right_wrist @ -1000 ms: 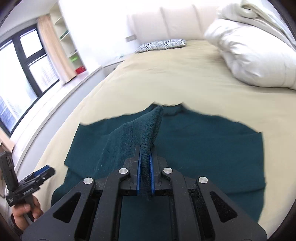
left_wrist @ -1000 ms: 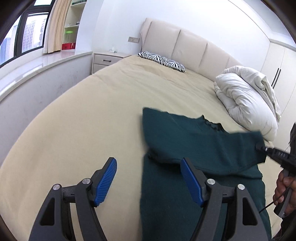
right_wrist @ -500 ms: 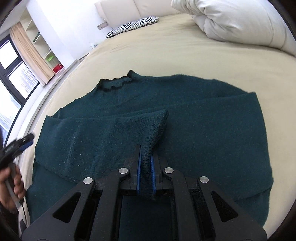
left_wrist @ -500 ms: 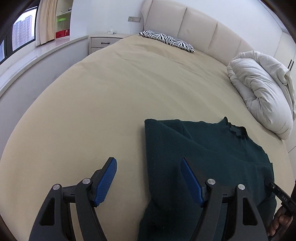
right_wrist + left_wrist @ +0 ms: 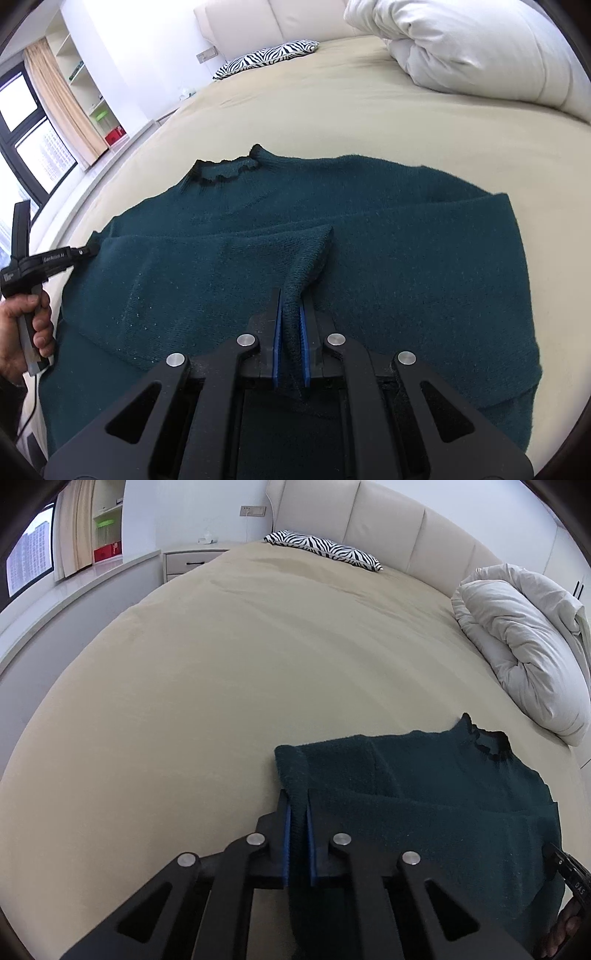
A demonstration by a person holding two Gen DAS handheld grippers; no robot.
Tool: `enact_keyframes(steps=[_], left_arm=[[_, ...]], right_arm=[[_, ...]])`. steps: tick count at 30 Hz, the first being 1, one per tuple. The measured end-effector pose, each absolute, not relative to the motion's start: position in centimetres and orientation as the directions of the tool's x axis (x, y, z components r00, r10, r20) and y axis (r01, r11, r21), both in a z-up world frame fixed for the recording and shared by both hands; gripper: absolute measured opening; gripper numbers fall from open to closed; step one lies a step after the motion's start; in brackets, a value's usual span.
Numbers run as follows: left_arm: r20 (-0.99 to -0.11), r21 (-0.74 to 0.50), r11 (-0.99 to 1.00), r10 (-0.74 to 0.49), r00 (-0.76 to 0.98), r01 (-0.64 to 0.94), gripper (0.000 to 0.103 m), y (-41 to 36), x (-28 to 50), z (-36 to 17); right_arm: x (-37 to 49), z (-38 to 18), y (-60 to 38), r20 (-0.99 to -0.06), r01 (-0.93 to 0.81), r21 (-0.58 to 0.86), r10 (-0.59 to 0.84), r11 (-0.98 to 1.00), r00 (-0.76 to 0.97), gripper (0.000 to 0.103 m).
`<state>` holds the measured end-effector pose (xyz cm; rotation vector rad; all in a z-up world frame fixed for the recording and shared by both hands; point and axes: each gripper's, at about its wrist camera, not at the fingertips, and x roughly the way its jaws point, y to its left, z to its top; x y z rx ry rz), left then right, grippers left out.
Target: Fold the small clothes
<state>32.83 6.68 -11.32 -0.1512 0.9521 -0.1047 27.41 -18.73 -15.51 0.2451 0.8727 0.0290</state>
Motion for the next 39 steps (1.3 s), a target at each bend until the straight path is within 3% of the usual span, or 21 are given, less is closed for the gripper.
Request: enact_keyframes(steps=[5, 10, 13, 15, 17, 20, 23, 25, 27, 30, 39], left_arm=[[-0.801, -0.179, 0.984, -0.142, 0.582, -0.006, 0.008, 8.1, 33.1, -12.0], [-0.802, -0.148, 0.989, -0.121, 0.585, 0.001, 0.011, 7.9, 33.1, -12.6], [-0.809, -0.148, 0.989, -0.117, 0.576, -0.007, 0.022, 8.7, 32.1, -11.5], [-0.787, -0.148, 0.989, -0.116, 0.605, -0.003, 0.046, 9.3, 30.2, -10.0], [-0.778, -0.136, 0.99, -0.123, 0.616, 0.026, 0.062, 9.3, 27.9, -9.0], [-0.798, -0.153, 0.987, -0.148, 0.584, 0.041, 0.067, 8.8, 25.4, -9.2], [-0.827, -0.122, 0.991, -0.129, 0.548, 0.05, 0.064, 7.7, 24.7, -10.7], [-0.831, -0.111, 0.992, -0.122, 0.543, 0.053, 0.05, 7.3, 24.6, -11.8], [-0.828, -0.137, 0.988, -0.153, 0.54, 0.07, 0.027, 7.0, 24.4, -11.9], [-0.822, -0.101, 0.99, -0.137, 0.552, 0.096, 0.015, 6.1, 24.0, -11.7], [-0.801, -0.144, 0.988, -0.152, 0.579, 0.06, 0.011, 7.7, 23.2, -11.7]], right_arm=[[27.9, -13.9, -17.1, -0.741, 0.038, 0.184, 0.113, 0.982, 0.662, 0.007], [29.7, -16.9, -17.7, -0.789, 0.08, 0.196, 0.109, 0.977, 0.605, 0.006], [29.4, -16.4, -17.6, -0.786, 0.092, 0.218, 0.119, 0.972, 0.607, 0.007], [29.2, -16.0, -17.3, -0.785, 0.082, 0.218, 0.125, 0.973, 0.607, 0.007], [28.8, -15.3, -17.2, -0.774, 0.072, 0.232, 0.139, 0.97, 0.617, 0.007], [28.1, -14.6, -17.0, -0.761, 0.063, 0.274, 0.176, 0.96, 0.624, 0.01], [27.4, -14.3, -16.6, -0.759, 0.061, 0.284, 0.186, 0.957, 0.624, 0.01], [27.2, -14.1, -16.1, -0.762, 0.054, 0.268, 0.178, 0.962, 0.623, 0.01], [27.0, -14.0, -16.0, -0.765, 0.051, 0.265, 0.177, 0.963, 0.62, 0.01], [26.9, -14.3, -16.4, -0.771, 0.06, 0.26, 0.169, 0.964, 0.614, 0.008], [26.6, -14.4, -17.0, -0.772, 0.085, 0.272, 0.165, 0.958, 0.613, 0.007]])
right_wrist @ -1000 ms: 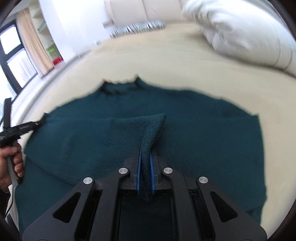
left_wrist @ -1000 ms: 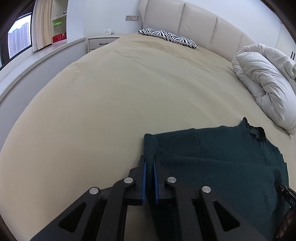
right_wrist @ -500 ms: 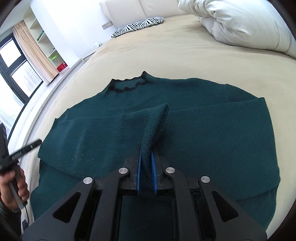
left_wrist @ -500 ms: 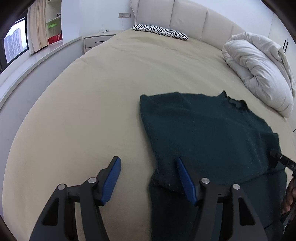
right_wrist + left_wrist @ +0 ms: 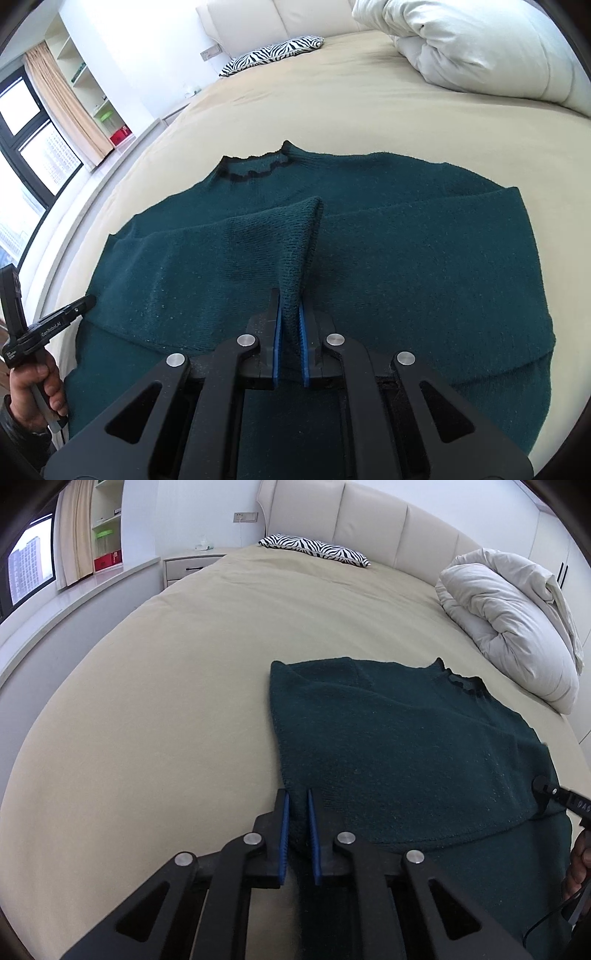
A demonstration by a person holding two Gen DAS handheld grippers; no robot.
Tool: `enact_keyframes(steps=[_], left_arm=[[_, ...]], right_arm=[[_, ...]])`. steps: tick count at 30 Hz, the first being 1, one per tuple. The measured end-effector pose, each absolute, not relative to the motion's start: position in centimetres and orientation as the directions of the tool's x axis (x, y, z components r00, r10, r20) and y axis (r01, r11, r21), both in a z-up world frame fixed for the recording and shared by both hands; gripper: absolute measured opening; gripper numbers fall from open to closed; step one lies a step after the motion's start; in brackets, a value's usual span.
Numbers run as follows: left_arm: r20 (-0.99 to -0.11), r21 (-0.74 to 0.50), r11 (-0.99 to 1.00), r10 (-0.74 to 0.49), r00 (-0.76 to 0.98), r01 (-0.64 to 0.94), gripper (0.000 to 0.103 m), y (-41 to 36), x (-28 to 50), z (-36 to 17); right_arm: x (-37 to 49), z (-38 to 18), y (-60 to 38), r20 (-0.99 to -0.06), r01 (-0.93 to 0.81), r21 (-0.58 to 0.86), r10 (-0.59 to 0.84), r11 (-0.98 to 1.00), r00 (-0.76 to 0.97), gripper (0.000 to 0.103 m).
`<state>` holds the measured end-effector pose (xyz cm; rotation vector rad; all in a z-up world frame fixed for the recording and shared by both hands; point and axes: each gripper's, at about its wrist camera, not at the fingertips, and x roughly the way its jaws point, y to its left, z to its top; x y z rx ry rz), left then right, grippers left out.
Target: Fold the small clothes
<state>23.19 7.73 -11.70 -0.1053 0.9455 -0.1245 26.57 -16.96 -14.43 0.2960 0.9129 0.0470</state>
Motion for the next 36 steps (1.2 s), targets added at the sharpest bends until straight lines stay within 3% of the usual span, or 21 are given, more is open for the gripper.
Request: enact_keyframes(steps=[5, 11, 16, 20, 23, 28, 30, 31, 32, 34, 36], left_arm=[[-0.794, -0.134, 0.99, -0.139, 0.591, 0.053, 0.011, 7.8, 22.9, -11.4], [-0.811, -0.123, 0.99, -0.137, 0.569, 0.062, 0.013, 7.8, 23.6, -12.5], [-0.8, -0.135, 0.99, -0.138, 0.583, 0.049, 0.023, 8.2, 23.3, -12.4], [-0.798, -0.116, 0.992, -0.117, 0.592, 0.039, 0.039, 8.4, 22.6, -11.5], [-0.779, -0.062, 0.998, -0.06, 0.624, 0.019, 0.042, 8.2, 21.4, -10.3], [-0.788, 0.005, 0.999, -0.021, 0.616, 0.04, 0.042, 7.0, 21.6, -10.7], [-0.811, -0.022, 0.999, -0.037, 0.584, 0.033, 0.045, 7.3, 22.6, -12.0], [-0.812, -0.048, 0.998, -0.055, 0.581, 0.027, 0.046, 7.7, 22.7, -12.1], [-0.814, -0.069, 0.997, -0.067, 0.578, 0.019, 0.046, 8.1, 22.6, -12.0], [-0.801, -0.068, 0.998, -0.052, 0.596, -0.006, 0.046, 8.9, 21.6, -10.9], [-0.792, -0.065, 0.998, -0.036, 0.61, -0.026, 0.045, 9.7, 20.2, -10.1]], right_arm=[[26.4, -15.9, -18.7, -0.781, 0.152, 0.37, 0.218, 0.917, 0.585, 0.007], [26.9, -17.3, -19.5, -0.781, 0.158, 0.384, 0.229, 0.91, 0.581, 0.006], [26.5, -17.0, -19.3, -0.789, 0.158, 0.377, 0.227, 0.913, 0.572, 0.006], [26.2, -16.7, -20.6, -0.775, 0.198, 0.445, 0.265, 0.873, 0.574, 0.013], [24.8, -14.3, -20.7, -0.764, 0.241, 0.366, 0.142, 0.899, 0.63, 0.017], [24.7, -11.8, -18.3, -0.703, 0.117, 0.338, 0.168, 0.934, 0.691, 0.017], [25.6, -13.0, -17.7, -0.731, 0.106, 0.332, 0.185, 0.937, 0.657, 0.017], [26.4, -14.6, -17.6, -0.764, 0.105, 0.335, 0.205, 0.936, 0.611, 0.025], [26.8, -16.1, -17.8, -0.797, 0.12, 0.324, 0.202, 0.939, 0.569, 0.026], [25.4, -16.0, -18.5, -0.751, 0.099, 0.347, 0.213, 0.933, 0.625, 0.025], [23.7, -15.2, -19.1, -0.764, 0.165, 0.315, 0.147, 0.935, 0.628, 0.027]])
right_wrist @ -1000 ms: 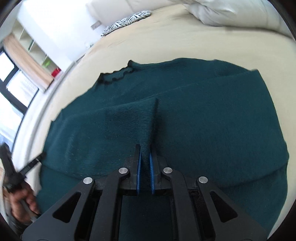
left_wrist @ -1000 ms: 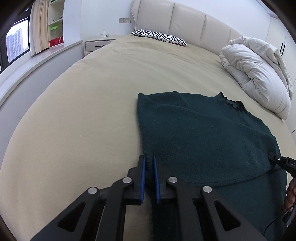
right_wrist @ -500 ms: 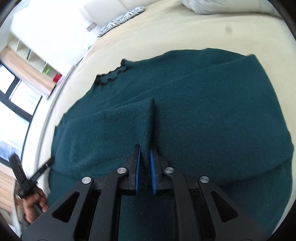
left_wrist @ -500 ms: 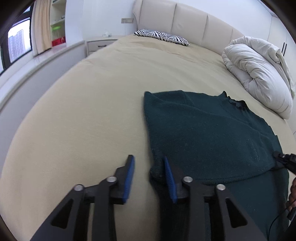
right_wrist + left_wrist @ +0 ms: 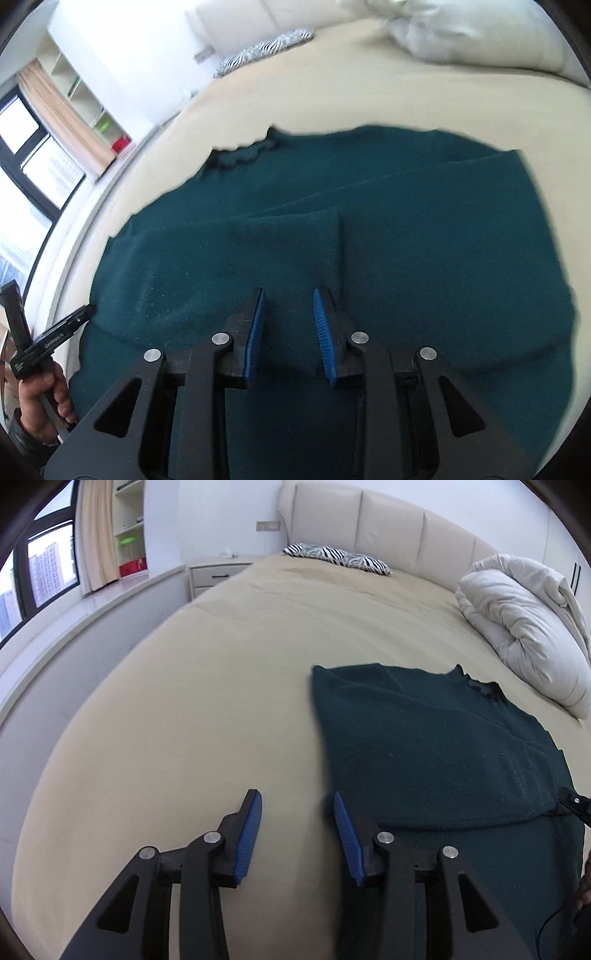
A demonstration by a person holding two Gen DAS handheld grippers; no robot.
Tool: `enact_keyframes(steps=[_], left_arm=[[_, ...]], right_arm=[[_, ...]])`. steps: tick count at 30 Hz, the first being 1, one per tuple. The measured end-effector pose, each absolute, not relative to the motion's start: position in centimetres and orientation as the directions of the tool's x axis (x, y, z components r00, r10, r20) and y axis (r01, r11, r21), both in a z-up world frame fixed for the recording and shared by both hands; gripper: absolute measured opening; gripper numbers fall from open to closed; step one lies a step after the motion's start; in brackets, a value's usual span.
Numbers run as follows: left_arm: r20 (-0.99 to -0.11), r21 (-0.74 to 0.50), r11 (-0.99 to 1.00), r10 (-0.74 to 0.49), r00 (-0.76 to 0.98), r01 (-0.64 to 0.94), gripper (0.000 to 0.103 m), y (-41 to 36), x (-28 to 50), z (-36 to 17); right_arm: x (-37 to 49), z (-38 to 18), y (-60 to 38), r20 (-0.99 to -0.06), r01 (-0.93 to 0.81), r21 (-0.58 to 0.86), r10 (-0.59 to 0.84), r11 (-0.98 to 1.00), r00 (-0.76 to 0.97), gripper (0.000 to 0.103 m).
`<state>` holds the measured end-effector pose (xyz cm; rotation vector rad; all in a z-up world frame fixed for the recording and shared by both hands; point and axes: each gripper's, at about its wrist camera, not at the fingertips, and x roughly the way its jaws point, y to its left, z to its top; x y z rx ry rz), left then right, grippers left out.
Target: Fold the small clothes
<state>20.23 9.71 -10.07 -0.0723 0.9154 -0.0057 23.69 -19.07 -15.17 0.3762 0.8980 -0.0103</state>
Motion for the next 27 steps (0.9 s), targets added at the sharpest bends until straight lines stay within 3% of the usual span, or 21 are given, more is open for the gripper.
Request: enact_keyframes(steps=[7, 9, 11, 18, 27], left_arm=[[-0.769, -0.209, 0.975, -0.12, 0.627, -0.07, 0.047, 14.2, 11.2, -7.7], [-0.774, -0.259, 0.965, -0.187, 0.605, -0.032, 0.06, 14.3, 7.9, -7.8], [-0.787, -0.3, 0.954, -0.248, 0.565, 0.0, 0.065, 14.1, 5.3, -8.5], [-0.798, -0.448, 0.894, -0.396, 0.455, -0.007, 0.065, 14.6, -1.1, -10.7], [-0.767, -0.558, 0.829, -0.528, 0.364, 0.027, 0.063, 14.0, -2.7, -11.5]], right_arm=[[13.1, -11.1, -22.9, -0.678, 0.201, 0.394, 0.136, 0.897, 0.723, 0.031], [9.7, -10.4, -23.3, -0.666, 0.205, 0.411, 0.139, 0.889, 0.733, 0.041], [6.1, -10.1, -23.4, -0.663, 0.212, 0.426, 0.144, 0.879, 0.735, 0.048], [-5.1, -10.7, -24.6, -0.681, 0.233, 0.465, 0.177, 0.854, 0.71, 0.052], [-10.9, -13.0, -26.3, -0.711, 0.316, 0.541, 0.222, 0.78, 0.668, 0.052]])
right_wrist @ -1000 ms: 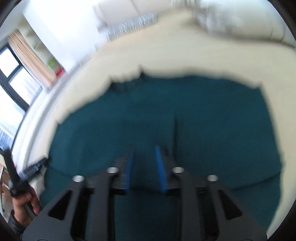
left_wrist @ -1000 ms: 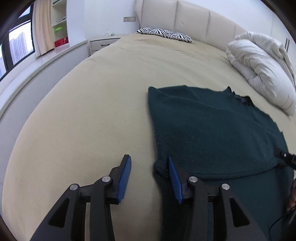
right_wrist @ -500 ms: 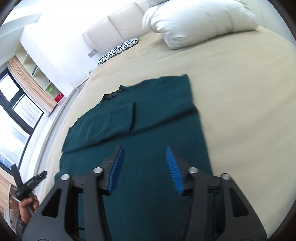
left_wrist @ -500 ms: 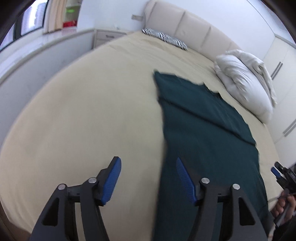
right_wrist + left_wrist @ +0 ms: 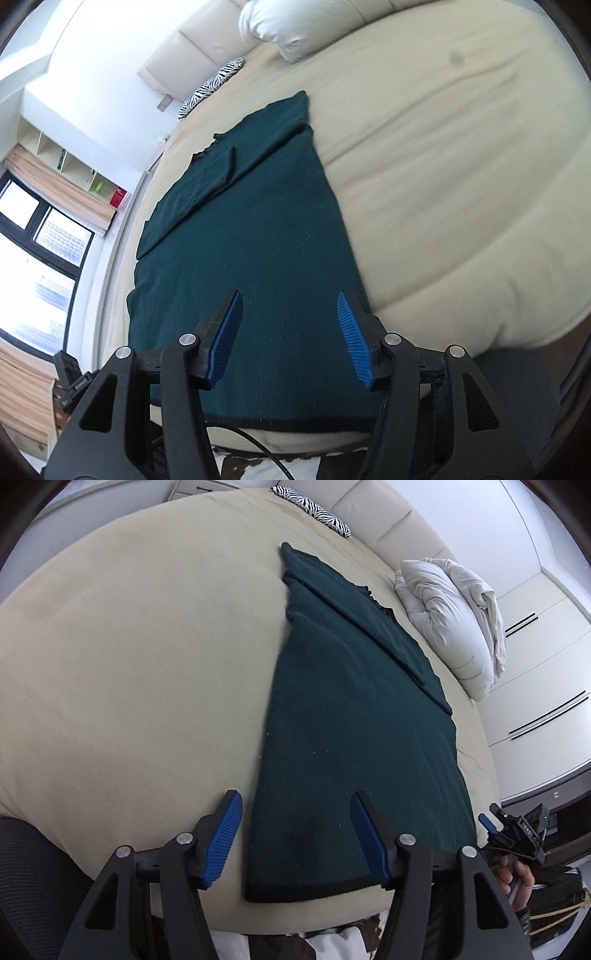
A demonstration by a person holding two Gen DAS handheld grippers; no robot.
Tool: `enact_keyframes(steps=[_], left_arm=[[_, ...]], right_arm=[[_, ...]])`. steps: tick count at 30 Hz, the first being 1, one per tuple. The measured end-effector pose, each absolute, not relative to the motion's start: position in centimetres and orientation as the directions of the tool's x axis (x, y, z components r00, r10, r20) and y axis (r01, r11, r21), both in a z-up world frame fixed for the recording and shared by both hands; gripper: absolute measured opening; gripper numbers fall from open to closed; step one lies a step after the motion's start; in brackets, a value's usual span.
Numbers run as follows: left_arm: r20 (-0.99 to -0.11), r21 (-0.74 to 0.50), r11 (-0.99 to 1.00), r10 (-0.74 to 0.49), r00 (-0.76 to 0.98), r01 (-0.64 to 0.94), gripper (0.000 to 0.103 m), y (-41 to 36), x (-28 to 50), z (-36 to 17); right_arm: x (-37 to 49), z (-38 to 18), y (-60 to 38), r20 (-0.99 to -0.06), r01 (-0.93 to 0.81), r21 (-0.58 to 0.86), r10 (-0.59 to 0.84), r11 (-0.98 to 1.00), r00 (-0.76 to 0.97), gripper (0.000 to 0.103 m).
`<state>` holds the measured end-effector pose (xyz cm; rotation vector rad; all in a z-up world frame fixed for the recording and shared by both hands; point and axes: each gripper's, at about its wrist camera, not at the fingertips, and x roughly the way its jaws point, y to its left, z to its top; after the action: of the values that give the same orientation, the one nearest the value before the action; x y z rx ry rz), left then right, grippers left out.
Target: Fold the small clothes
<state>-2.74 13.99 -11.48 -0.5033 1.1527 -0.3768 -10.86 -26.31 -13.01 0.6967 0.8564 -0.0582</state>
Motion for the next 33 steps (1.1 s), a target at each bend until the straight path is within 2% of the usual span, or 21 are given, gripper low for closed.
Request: enact_keyframes(steps=[4, 9, 16, 19, 21, 33], left_arm=[[-0.752, -0.599, 0.8, -0.573, 0.325, 0.024, 0.055, 14.2, -3.0, -11.7], [-0.739, -0.631, 0.776, -0.6, 0.306, -0.002, 0.039, 14.9, -3.7, -12.3], [-0.718, -0.67, 0.741, -0.634, 0.288, -0.04, 0.036, 15.5, -4.2, -12.6], [-0.726, -0.663, 0.746, -0.623, 0.29, -0.056, 0.023, 15.7, -4.3, -12.7], [-0.73, -0.661, 0.747, -0.619, 0.292, -0.069, 0.01, 15.9, -4.5, -12.9], [-0.738, -0.644, 0.763, -0.601, 0.306, -0.054, 0.007, 16.0, -5.0, -13.0]], right_arm=[[-11.9, -13.3, -26.6, -0.734, 0.326, 0.544, 0.25, 0.773, 0.632, 0.052], [-12.1, -14.1, -27.7, -0.75, 0.359, 0.575, 0.299, 0.735, 0.59, 0.052], [-12.7, -14.8, -28.8, -0.759, 0.414, 0.608, 0.344, 0.678, 0.553, 0.052], [-12.8, -14.9, -29.0, -0.773, 0.434, 0.601, 0.35, 0.671, 0.529, 0.052], [-12.8, -14.8, -29.0, -0.776, 0.432, 0.599, 0.356, 0.674, 0.521, 0.052], [-11.0, -15.6, -28.7, -0.872, 0.481, 0.485, 0.366, 0.73, 0.324, 0.052]])
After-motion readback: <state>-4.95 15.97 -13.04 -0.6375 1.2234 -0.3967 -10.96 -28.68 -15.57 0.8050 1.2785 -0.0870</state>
